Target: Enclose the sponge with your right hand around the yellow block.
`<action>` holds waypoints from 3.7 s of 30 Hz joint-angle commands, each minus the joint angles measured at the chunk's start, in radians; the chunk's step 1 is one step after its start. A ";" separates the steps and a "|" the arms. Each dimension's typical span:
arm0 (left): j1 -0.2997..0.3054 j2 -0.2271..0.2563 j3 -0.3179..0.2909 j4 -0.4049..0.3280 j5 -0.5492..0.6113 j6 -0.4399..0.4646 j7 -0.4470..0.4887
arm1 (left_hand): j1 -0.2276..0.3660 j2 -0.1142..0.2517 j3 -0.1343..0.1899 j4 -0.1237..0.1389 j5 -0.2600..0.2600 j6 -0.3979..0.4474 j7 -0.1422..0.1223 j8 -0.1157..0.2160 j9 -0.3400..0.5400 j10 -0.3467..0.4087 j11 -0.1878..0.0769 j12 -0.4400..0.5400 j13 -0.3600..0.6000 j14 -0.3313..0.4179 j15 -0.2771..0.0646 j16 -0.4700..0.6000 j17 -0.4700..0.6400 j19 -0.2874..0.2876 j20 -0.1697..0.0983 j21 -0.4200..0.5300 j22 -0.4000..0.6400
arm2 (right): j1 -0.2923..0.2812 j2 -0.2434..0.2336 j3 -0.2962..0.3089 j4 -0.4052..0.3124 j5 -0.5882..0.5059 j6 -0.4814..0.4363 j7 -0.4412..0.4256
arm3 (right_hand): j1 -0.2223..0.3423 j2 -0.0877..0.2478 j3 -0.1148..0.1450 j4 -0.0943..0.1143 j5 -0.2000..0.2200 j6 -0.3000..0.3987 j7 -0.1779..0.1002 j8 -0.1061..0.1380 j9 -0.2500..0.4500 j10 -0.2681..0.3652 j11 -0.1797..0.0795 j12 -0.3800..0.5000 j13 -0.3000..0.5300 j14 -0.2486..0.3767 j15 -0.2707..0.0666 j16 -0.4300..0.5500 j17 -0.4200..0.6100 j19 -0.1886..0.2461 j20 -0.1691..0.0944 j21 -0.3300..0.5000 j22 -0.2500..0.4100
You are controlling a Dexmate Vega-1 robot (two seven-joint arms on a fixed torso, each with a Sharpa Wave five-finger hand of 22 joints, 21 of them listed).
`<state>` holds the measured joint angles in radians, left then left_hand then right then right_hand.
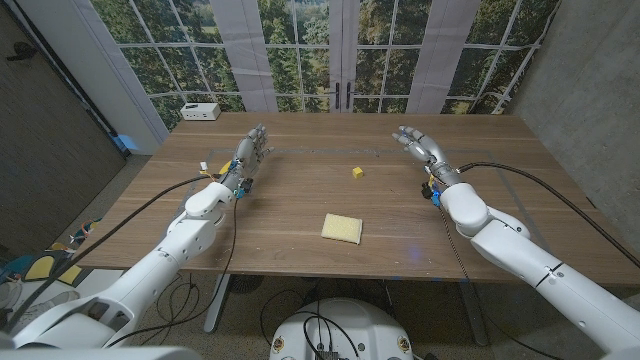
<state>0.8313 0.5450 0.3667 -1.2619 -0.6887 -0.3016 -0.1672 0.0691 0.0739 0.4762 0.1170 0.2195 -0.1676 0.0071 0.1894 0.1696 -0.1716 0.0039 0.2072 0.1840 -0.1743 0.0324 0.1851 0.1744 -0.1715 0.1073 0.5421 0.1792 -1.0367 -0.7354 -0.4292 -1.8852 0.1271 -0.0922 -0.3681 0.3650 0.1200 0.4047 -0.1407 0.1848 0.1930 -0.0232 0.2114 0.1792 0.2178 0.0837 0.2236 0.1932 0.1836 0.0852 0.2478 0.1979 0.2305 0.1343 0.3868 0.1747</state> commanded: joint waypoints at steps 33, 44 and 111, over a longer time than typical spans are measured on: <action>-0.031 0.008 0.012 0.050 -0.002 -0.026 -0.093 | 0.006 0.007 -0.004 -0.003 0.008 -0.079 -0.001 -0.001 0.006 -0.142 0.005 0.000 0.002 -0.148 0.007 0.002 0.003 -0.055 0.005 -0.013 0.002 | -0.017 -0.114 -0.160 -0.451 -0.374 -0.591 0.046 | 0.022 -0.018 -0.008 -0.012 -0.010 0.004 -0.013 -0.013 0.007 -0.005 -0.015 -0.010 0.006 0.000 -0.016 -0.007 0.004 0.002 0.005 -0.015 0.004; -0.049 -0.006 0.017 0.084 -0.004 -0.041 -0.117 | 0.007 0.008 -0.005 -0.004 0.008 -0.075 -0.004 -0.002 0.006 -0.142 0.005 0.000 0.002 -0.147 0.007 0.002 0.003 -0.052 0.005 -0.016 0.002 | 0.048 -0.104 -0.292 -0.536 -0.513 -0.828 0.108 | 0.010 -0.023 -0.017 -0.004 -0.011 0.002 -0.016 -0.014 0.007 0.001 -0.012 -0.009 0.006 0.011 -0.015 -0.002 0.007 0.009 0.006 -0.016 0.004; -0.042 -0.021 0.020 0.107 -0.023 -0.097 -0.199 | 0.009 0.009 -0.012 -0.006 0.008 -0.055 -0.025 -0.002 0.006 -0.138 0.011 -0.002 0.002 -0.143 0.011 0.001 0.003 -0.045 0.011 -0.035 0.003 | 0.468 -0.092 -0.897 -0.683 -1.163 -1.304 0.994 | -0.075 -0.038 -0.078 0.046 -0.007 0.017 -0.017 -0.017 0.010 0.042 -0.020 -0.010 0.009 0.154 -0.062 0.047 0.022 0.146 0.035 -0.004 0.005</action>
<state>0.7835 0.5234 0.3914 -1.1621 -0.7048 -0.3834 -0.3510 0.0732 0.0780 0.4680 0.1088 0.2195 -0.1725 -0.0131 0.1894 0.1747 -0.1714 0.0146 0.2063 0.1836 -0.1724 0.0341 0.1851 0.1743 -0.1754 0.1108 0.5101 0.1789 -0.6144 -0.8904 -1.2408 -2.6097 -0.7389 -1.3395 0.3090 0.3048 0.0838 0.3342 -0.0961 0.1738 0.2110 -0.0411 0.1985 0.1837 0.2508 0.0593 0.2177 0.1976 0.3185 0.0258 0.2864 0.2166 0.3573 0.1669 0.3762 0.1743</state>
